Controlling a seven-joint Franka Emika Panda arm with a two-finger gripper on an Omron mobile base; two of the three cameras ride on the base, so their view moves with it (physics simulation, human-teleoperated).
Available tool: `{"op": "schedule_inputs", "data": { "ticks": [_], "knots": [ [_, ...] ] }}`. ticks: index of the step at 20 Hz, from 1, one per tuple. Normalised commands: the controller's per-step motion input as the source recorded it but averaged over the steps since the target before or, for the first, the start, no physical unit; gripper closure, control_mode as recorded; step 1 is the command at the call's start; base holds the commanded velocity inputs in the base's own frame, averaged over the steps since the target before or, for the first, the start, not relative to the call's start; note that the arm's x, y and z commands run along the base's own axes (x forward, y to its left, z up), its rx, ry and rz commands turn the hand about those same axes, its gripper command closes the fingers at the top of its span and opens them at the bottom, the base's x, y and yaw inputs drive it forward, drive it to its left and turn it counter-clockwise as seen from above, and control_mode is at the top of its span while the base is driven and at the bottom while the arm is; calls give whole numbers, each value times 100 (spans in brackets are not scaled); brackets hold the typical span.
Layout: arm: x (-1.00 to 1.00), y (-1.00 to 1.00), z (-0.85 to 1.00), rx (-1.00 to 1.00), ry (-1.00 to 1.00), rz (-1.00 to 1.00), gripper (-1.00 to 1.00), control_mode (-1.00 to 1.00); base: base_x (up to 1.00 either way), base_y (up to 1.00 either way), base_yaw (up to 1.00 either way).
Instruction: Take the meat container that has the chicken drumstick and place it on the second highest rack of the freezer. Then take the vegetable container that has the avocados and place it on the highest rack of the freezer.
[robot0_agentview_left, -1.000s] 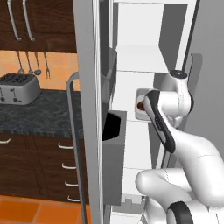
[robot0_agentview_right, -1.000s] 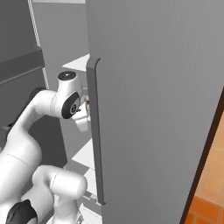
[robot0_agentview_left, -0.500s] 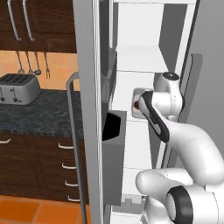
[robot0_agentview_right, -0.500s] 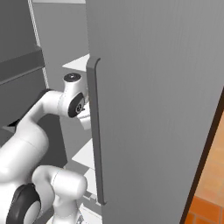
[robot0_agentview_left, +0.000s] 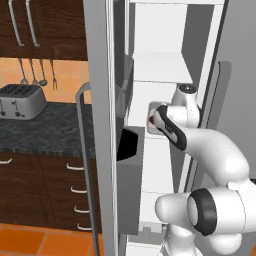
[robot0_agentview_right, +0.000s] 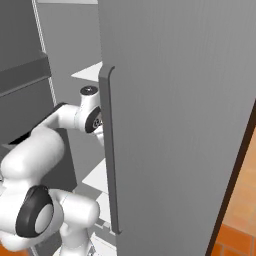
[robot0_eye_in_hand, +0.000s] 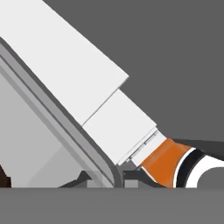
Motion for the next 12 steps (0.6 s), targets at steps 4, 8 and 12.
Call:
{"op": "schedule_inputs", "data": {
  "ticks": [4,8,12],
  "knots": [
    [40,0,-29,0,0,0,100,-100,0,0,0],
    [38,0,-28,0,0,0,100,-100,0,0,0],
    [42,0,-15,0,0,0,100,-100,0,0,0]
  ]
}}
